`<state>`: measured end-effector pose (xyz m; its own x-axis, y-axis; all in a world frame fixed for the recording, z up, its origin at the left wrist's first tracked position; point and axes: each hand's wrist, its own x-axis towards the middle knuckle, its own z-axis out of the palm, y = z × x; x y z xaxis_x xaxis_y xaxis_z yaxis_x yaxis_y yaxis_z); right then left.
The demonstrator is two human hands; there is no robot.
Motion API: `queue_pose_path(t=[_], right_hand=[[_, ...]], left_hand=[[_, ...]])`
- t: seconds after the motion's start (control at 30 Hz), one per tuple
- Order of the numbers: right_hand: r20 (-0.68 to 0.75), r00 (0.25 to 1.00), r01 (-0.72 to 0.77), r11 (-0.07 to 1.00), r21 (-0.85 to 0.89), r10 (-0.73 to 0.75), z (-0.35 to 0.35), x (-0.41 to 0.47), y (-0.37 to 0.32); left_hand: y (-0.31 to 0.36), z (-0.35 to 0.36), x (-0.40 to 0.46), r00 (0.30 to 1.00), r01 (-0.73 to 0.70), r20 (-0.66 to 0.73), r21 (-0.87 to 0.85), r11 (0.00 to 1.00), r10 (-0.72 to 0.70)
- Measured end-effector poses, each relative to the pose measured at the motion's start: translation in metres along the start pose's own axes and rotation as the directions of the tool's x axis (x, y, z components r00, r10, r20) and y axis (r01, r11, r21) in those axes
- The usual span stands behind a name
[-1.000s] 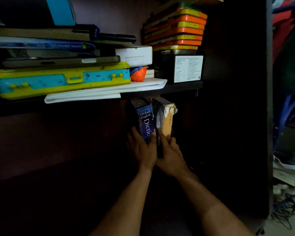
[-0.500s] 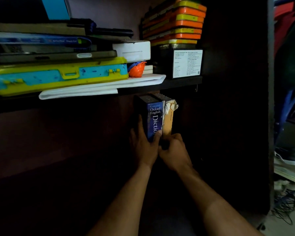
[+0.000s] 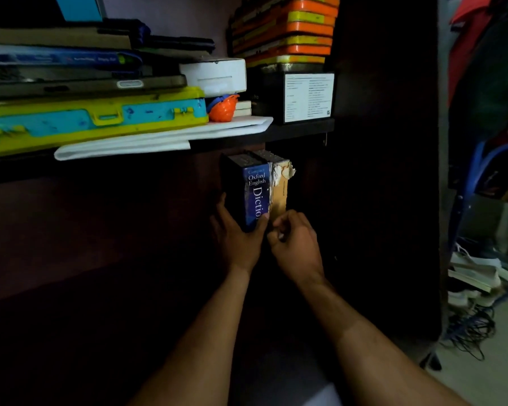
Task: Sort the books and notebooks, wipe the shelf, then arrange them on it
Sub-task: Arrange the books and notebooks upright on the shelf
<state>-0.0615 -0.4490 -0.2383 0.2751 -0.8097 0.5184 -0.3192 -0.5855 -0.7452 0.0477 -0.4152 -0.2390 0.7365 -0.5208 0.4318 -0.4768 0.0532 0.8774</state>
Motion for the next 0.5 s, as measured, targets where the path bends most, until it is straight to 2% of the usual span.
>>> queue_pose_path(t=[0.17,0.3,0.4,0.47,0.5], right_hand=[[0.002,1.0,0.023,0.999,0.024,-0.023,0.0,0.0,-0.002],[-0.024,0.999,-0.043,0.992,0.115,0.046,-0.024,-0.029,-0.026],[-0.042,0.998,-0.034,0.984,0.173,0.042,-0.066,-0.071,-0.048],[-0.083,0.995,-0.049,0.988,0.145,0.062,-0.118,-0.112,-0.067],[-0.09,0.994,-0.044,0.991,0.129,0.056,-0.136,-0.128,-0.077]], left_hand=[[0.001,-0.003,-0.001,1.0,0.002,-0.017,-0.019,1.0,-0.002],[0.019,-0.021,-0.031,0.996,0.054,-0.065,-0.03,0.998,-0.056],[0.054,-0.043,-0.082,0.987,0.087,0.14,-0.054,0.995,-0.079],[0.093,-0.06,-0.126,0.947,0.071,0.318,-0.083,0.994,-0.041],[0.107,-0.065,-0.139,0.931,0.045,0.364,-0.09,0.995,-0.009]])
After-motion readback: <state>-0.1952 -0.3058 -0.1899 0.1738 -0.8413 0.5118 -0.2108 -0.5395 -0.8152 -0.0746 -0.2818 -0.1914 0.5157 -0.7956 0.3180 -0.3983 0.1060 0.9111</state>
